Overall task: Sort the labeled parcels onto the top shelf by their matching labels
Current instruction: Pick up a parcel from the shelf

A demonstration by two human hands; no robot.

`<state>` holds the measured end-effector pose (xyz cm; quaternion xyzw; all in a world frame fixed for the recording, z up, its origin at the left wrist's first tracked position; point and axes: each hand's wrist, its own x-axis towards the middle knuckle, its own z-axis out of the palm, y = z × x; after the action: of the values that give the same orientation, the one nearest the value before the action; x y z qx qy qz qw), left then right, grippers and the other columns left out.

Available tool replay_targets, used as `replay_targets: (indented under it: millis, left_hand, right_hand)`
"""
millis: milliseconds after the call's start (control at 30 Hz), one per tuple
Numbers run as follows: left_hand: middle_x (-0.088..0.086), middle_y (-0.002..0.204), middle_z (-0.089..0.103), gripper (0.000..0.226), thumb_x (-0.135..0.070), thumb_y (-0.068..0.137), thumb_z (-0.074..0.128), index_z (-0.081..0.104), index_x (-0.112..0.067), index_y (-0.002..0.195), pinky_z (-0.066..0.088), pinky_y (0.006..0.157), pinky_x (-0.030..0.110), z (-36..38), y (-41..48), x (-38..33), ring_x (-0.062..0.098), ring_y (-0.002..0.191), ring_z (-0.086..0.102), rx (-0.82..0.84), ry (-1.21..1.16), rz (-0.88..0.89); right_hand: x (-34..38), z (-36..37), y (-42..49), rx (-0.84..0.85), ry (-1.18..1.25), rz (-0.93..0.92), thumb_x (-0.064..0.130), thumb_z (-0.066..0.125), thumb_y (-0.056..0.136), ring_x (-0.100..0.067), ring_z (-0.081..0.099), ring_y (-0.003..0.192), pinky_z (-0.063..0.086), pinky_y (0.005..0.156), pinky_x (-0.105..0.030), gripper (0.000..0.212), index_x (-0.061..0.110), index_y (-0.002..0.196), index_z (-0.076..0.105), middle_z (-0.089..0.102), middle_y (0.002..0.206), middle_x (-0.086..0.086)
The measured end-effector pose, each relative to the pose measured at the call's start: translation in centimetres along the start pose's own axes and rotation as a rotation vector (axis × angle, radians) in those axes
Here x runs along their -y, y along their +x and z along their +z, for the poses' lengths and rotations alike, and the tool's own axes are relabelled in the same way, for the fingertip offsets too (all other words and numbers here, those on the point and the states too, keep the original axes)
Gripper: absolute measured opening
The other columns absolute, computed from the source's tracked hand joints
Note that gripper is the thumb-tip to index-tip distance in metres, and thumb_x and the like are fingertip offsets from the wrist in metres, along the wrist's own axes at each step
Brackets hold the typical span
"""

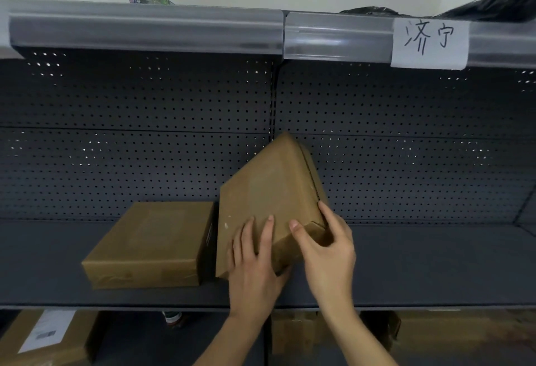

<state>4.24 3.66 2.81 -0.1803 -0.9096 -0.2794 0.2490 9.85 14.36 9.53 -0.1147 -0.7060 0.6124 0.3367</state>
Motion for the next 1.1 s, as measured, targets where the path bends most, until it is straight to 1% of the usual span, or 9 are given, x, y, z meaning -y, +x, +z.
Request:
replay_targets:
  millis: [200, 367, 467, 567, 633, 733, 867, 1033, 1100]
  left_hand:
    - [0.011, 0.147, 0.043, 0.119, -0.052, 0.056, 0.085, 0.016, -0.027, 0.149, 0.049, 0.099, 0.053, -1.0, -0.3, -0.3, 0.03, 0.135, 0.043, -0.059, -0.112, -0.063]
    - [-0.008, 0.125, 0.05, 0.099, -0.022, 0.066, 0.087, 0.025, -0.037, 0.142, 0.045, 0.097, 0.039, -3.2, 0.3, -0.5, 0.014, 0.116, 0.049, -0.208, -0.925, -0.479]
    - [-0.007, 0.121, 0.057, 0.072, -0.013, 0.081, 0.075, 0.035, -0.032, 0.138, 0.045, 0.101, 0.047, -3.8, 0.3, 0.2, 0.02, 0.115, 0.056, -0.283, -1.323, -0.645]
    - [0.006, 0.127, 0.063, 0.067, -0.016, 0.078, 0.068, 0.04, -0.03, 0.137, 0.045, 0.1, 0.058, -4.0, -0.4, 0.5, 0.026, 0.113, 0.062, -0.256, -1.63, -0.708]
    - [0.008, 0.125, 0.068, 0.069, -0.019, 0.076, 0.073, 0.042, -0.029, 0.138, 0.045, 0.099, 0.061, -4.0, -1.1, 0.2, 0.03, 0.113, 0.064, -0.206, -1.709, -0.673]
    - [0.009, 0.126, 0.069, 0.074, -0.029, 0.07, 0.074, 0.044, -0.031, 0.138, 0.043, 0.099, 0.065, -3.5, -2.1, -0.1, 0.032, 0.117, 0.064, -0.15, -1.767, -0.612]
    - [0.014, 0.137, 0.06, 0.095, -0.043, 0.057, 0.088, 0.043, -0.031, 0.14, 0.039, 0.101, 0.069, -3.4, -2.9, -0.4, 0.036, 0.126, 0.056, -0.119, -1.812, -0.588]
    - [0.008, 0.136, 0.062, 0.109, -0.041, 0.045, 0.095, 0.04, -0.041, 0.139, 0.048, 0.097, 0.057, -3.9, -3.9, 0.8, 0.028, 0.118, 0.064, -0.014, -1.793, -0.596]
    - [0.007, 0.143, 0.055, 0.119, -0.044, 0.041, 0.096, 0.032, -0.048, 0.142, 0.047, 0.099, 0.057, -4.5, -4.0, 2.1, 0.028, 0.12, 0.062, -0.083, -1.738, -0.621]
  right_hand:
    - [0.3, -0.5, -0.5, 0.099, 0.024, -0.1, 0.053, 0.074, 0.078, -0.003, 0.045, 0.135, 0.041, 0.112, -0.034, 0.076, 0.041, 0.146, 0.044, 0.043, 0.148, 0.017]
    - [-1.8, -1.5, -1.4, 0.106, 0.091, 0.049, 0.062, 0.054, 0.081, 0.0, 0.042, 0.134, 0.036, 0.116, -0.037, 0.069, 0.051, 0.146, 0.032, 0.039, 0.151, 0.017]
    - [-4.1, -2.0, -1.7, 0.103, 0.021, 0.236, 0.062, 0.05, 0.086, -0.014, 0.031, 0.147, 0.028, 0.118, -0.041, 0.073, 0.047, 0.152, 0.023, 0.03, 0.162, 0.006]
    - [-5.9, -1.9, -1.9, 0.184, 0.088, 0.478, 0.058, 0.05, 0.094, -0.022, 0.025, 0.151, 0.026, 0.12, -0.048, 0.077, 0.043, 0.158, 0.01, 0.024, 0.166, 0.005]
    - [-6.4, -1.3, -2.2, 0.223, 0.301, 0.583, 0.058, 0.051, 0.092, -0.025, 0.038, 0.146, 0.037, 0.114, -0.053, 0.076, 0.046, 0.158, 0.016, 0.039, 0.16, 0.004]
    - [-5.8, -0.6, -2.5, 0.301, 0.578, 0.581, 0.055, 0.043, 0.097, -0.026, 0.059, 0.129, 0.055, 0.092, -0.047, 0.056, 0.034, 0.148, 0.045, 0.066, 0.137, -0.002]
    - [-4.7, -0.7, -2.5, 0.328, 0.629, 0.494, 0.058, 0.045, 0.091, -0.028, 0.063, 0.124, 0.055, 0.092, -0.046, 0.058, 0.027, 0.139, 0.056, 0.071, 0.129, -0.006]
    - [-4.6, -1.5, -2.2, 0.256, 0.557, 0.417, 0.057, 0.049, 0.09, -0.029, 0.065, 0.12, 0.051, 0.097, -0.05, 0.058, 0.023, 0.136, 0.059, 0.073, 0.125, -0.008]
    - [-4.8, -2.1, -1.9, 0.24, 0.526, 0.395, 0.056, 0.047, 0.089, -0.03, 0.065, 0.121, 0.049, 0.102, -0.053, 0.06, 0.023, 0.137, 0.058, 0.072, 0.127, -0.008]
